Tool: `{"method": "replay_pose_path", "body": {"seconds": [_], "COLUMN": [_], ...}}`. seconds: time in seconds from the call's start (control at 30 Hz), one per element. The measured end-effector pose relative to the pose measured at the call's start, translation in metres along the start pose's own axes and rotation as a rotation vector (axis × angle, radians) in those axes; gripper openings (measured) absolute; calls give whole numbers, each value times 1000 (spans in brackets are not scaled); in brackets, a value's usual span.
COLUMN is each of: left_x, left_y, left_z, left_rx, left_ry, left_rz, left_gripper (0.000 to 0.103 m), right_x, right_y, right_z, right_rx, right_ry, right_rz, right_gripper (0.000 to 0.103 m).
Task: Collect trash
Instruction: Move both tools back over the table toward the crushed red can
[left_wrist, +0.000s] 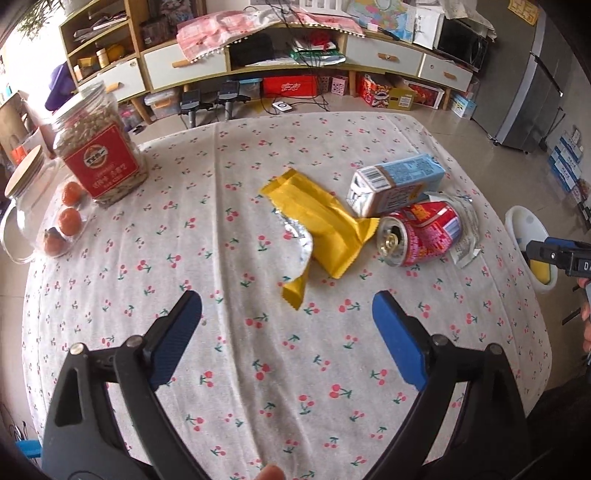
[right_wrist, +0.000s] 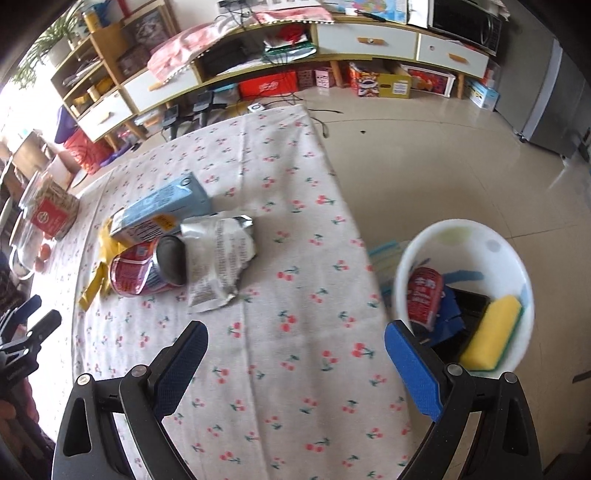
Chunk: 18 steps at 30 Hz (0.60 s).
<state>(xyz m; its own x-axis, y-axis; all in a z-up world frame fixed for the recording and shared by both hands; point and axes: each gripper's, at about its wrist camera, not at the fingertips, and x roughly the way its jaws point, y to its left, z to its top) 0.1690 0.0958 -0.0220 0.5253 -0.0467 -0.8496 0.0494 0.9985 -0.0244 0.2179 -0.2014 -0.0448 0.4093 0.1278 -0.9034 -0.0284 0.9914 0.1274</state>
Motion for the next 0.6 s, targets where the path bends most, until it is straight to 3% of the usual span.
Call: {"method": "replay_pose_path", "body": {"seconds": [0.33,0.6], "left_x": [10,11], "left_y": [41,49], "left_z": [-6,-11], "left_rx": [-135,-145], "left_ry": [62,81], "left_rz": [14,16], "left_gripper": [93,93], "right_x": [30,54], "right_y": [95,132], "right_z": [9,11], "right_rx": [-126,-169], "right_ry": [27,49], "right_rz": [69,71], "right_gripper": [98,98]}}
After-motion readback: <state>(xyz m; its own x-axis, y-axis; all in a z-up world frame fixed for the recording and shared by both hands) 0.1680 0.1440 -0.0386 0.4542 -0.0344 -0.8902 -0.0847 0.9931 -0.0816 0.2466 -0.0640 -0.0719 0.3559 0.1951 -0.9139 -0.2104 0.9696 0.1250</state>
